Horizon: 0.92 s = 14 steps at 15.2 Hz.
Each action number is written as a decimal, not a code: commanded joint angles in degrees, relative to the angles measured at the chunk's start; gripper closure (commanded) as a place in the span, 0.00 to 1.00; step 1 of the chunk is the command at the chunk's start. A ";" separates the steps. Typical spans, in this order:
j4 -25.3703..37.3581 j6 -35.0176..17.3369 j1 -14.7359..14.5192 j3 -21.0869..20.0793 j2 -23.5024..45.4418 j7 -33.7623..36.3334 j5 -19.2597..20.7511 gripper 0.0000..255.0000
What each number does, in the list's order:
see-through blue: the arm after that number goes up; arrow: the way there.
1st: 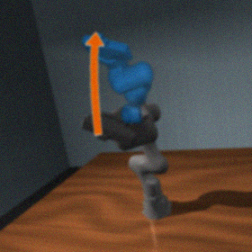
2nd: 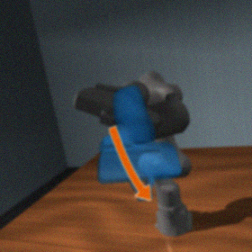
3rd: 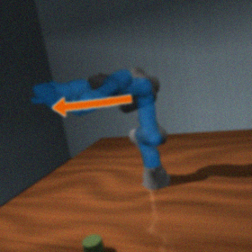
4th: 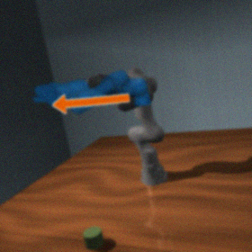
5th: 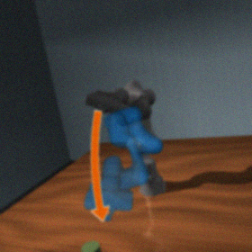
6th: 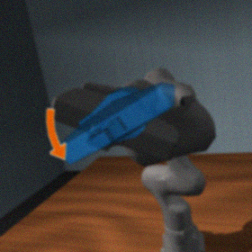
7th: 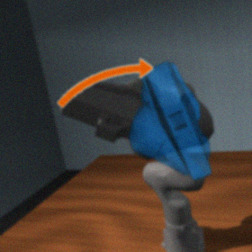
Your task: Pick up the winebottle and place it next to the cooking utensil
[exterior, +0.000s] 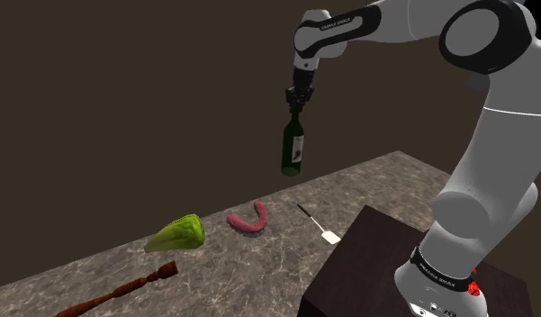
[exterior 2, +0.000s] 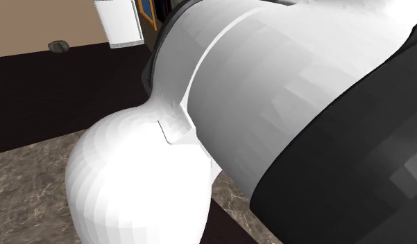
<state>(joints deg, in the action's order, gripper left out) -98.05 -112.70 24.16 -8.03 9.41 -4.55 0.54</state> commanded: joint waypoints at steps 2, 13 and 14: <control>-1.83 -2.29 -0.04 -0.01 0.42 0.09 0.08 1.00; -7.64 -10.18 -0.10 0.08 2.51 0.25 0.44 1.00; -8.08 -10.88 -0.11 0.09 2.77 0.27 0.48 1.00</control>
<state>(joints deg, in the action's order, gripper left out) -105.66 -122.74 24.10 -7.93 11.88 -4.37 0.95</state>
